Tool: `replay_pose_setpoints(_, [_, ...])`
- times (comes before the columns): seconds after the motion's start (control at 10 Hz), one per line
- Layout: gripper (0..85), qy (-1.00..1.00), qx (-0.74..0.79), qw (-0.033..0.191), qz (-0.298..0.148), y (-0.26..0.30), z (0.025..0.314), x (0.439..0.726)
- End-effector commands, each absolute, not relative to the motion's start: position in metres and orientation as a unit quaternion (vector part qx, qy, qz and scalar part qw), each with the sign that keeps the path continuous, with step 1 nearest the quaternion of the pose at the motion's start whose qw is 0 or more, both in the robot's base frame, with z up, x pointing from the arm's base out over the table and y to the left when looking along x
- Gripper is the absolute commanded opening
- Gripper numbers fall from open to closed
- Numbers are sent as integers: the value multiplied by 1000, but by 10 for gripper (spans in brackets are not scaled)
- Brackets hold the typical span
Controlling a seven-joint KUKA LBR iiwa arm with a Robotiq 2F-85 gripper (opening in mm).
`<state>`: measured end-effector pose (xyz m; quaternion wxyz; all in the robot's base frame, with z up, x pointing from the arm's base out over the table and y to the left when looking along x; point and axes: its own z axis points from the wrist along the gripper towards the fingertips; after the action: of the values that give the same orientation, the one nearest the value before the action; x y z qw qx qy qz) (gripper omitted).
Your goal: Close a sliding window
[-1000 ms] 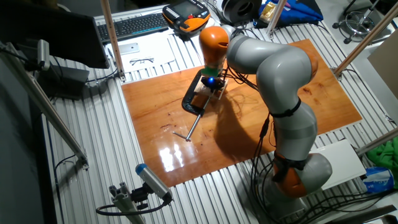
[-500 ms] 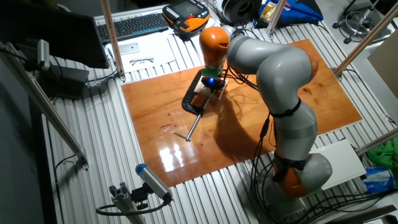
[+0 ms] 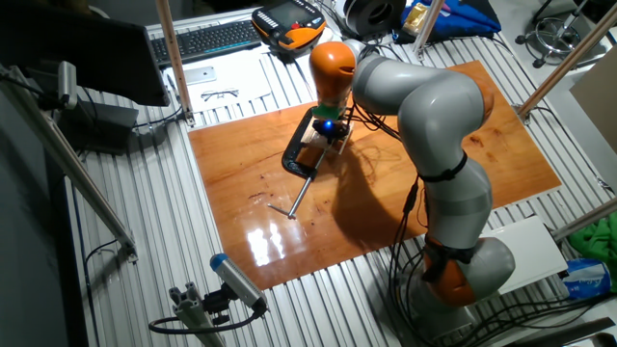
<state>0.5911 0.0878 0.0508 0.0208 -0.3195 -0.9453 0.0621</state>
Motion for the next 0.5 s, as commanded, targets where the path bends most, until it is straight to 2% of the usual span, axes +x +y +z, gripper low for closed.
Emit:
replay_pose_setpoints(0.0, [0,-945,-319,21,62,88,51,591])
replay_pose_setpoints(0.4, [0,-946,-317,21,63,85,49,589])
